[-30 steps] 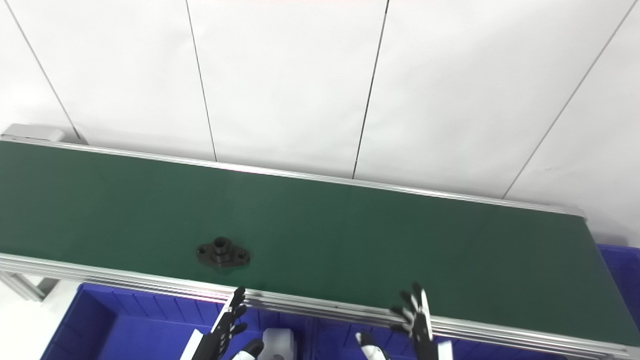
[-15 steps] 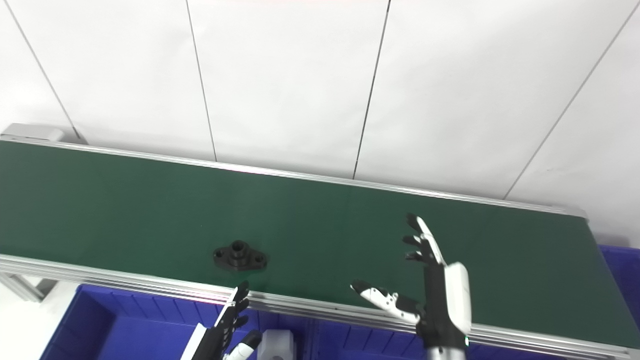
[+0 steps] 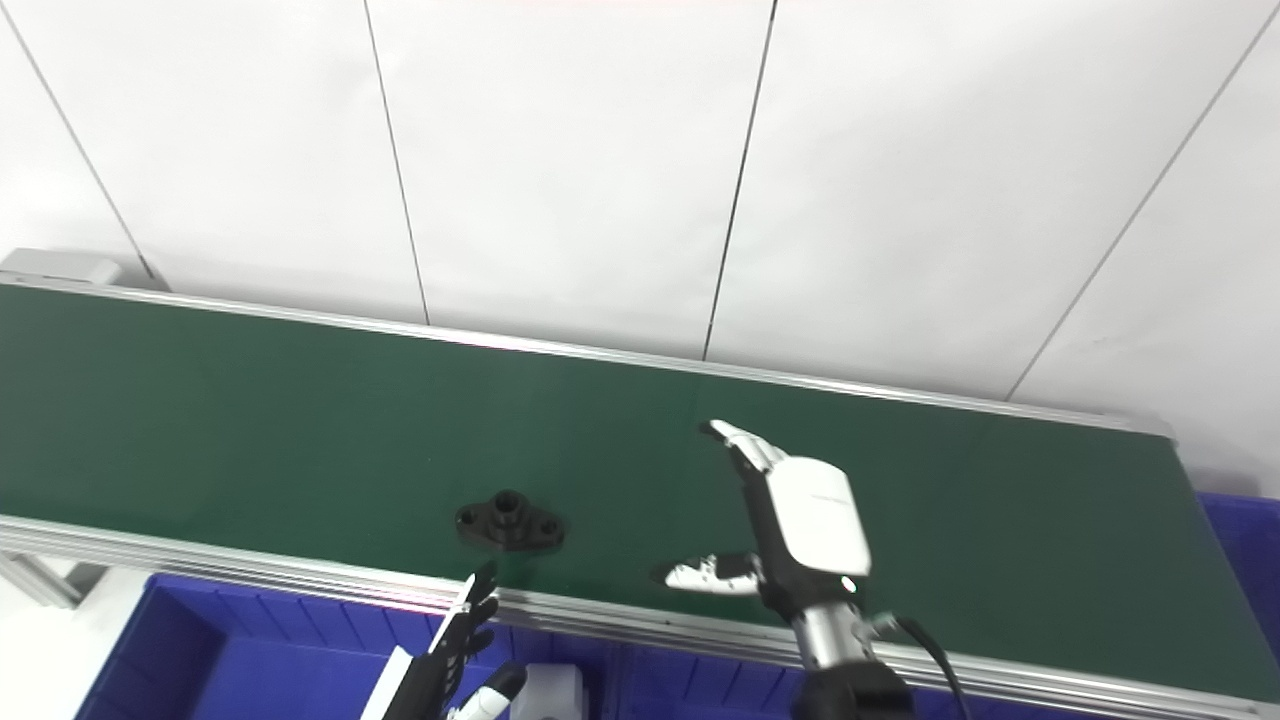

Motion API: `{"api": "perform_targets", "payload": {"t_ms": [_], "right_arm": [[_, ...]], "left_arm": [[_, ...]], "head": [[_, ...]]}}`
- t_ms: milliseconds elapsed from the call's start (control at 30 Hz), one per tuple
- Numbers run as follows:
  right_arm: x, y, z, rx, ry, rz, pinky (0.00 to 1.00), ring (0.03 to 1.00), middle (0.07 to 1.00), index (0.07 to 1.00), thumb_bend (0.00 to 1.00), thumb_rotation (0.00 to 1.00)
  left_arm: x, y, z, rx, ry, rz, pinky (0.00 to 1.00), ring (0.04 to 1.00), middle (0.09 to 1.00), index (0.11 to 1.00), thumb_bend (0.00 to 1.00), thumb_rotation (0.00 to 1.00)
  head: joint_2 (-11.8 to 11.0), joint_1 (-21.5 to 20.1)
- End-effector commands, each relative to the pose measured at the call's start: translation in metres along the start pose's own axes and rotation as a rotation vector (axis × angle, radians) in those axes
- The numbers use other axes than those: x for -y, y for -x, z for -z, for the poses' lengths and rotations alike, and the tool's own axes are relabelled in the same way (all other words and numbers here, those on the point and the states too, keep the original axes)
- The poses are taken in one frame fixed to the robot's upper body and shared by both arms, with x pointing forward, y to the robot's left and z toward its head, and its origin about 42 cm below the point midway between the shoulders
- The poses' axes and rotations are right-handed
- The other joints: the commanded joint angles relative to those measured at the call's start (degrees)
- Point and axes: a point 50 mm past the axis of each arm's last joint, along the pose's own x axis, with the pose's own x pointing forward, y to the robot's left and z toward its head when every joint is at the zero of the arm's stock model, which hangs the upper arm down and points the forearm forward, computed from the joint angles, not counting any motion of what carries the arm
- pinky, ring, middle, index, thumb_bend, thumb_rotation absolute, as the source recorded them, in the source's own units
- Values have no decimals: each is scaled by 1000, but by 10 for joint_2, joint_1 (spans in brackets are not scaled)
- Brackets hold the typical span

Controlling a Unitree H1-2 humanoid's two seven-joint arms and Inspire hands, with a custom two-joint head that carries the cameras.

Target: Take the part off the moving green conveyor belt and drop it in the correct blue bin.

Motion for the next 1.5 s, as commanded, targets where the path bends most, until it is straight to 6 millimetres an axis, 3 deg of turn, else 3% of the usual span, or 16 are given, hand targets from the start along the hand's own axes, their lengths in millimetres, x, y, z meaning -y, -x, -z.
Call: {"api": "perform_targets", "payload": {"t_ms": [0,533,733,867,967,1000,1067,1133,1167,1233,1300,1367,1467], "right_arm": [[8,-14,-11,20,9,35,548,705,796,811,966,312],[-20,-53,-43,36,-10,-62,554,706,790,800,937,296],[-34,-59,-47,24,-17,-95,533,652,773,803,948,275],[-44,-60,-46,11,-10,-122,452,565,765,825,923,190],[-53,-59,-40,-18,19,-168,291,403,693,789,864,112],[-58,-58,-37,-29,23,-181,283,395,688,787,861,109],[-63,-55,-30,-39,23,-193,213,308,561,741,830,75],[-67,-51,-24,-47,22,-206,248,351,518,699,795,71],[-69,-50,-21,-53,22,-213,251,332,484,669,615,14],[-73,-47,-17,-69,26,-239,244,318,478,655,586,5],[-77,-44,-11,-98,45,-279,188,248,472,523,541,2],[-78,-42,-7,-119,61,-305,172,229,470,496,533,1],[-78,-42,-4,-143,77,-335,215,288,439,504,524,0]], "left_arm": [[10,-3,-14,47,25,-1,923,973,1000,1000,582,855],[11,3,-20,44,35,-1,935,981,1000,1000,592,867],[12,4,-22,50,32,-2,931,974,1000,1000,597,877],[12,5,-24,51,35,-3,929,966,1000,1000,602,879],[11,5,-25,48,35,-3,924,960,1000,1000,605,885],[11,5,-26,49,35,-5,924,960,1000,1000,605,885],[10,6,-27,52,33,-6,921,952,1000,1000,605,889],[10,6,-27,54,34,-7,915,950,1000,1000,604,895],[9,7,-27,54,36,-8,914,946,1000,1000,608,893],[8,7,-27,54,35,-8,912,944,1000,1000,609,894],[7,7,-27,53,33,-6,911,942,1000,1000,615,901],[6,7,-27,55,32,-6,913,942,1000,1000,618,903],[5,7,-27,57,28,-9,916,939,1000,1000,617,904]], "head": [[2,0],[16,1],[21,2],[25,2],[26,1],[30,2],[32,2],[35,1],[35,1],[38,-2],[40,-3],[41,-4],[44,-5]]}}
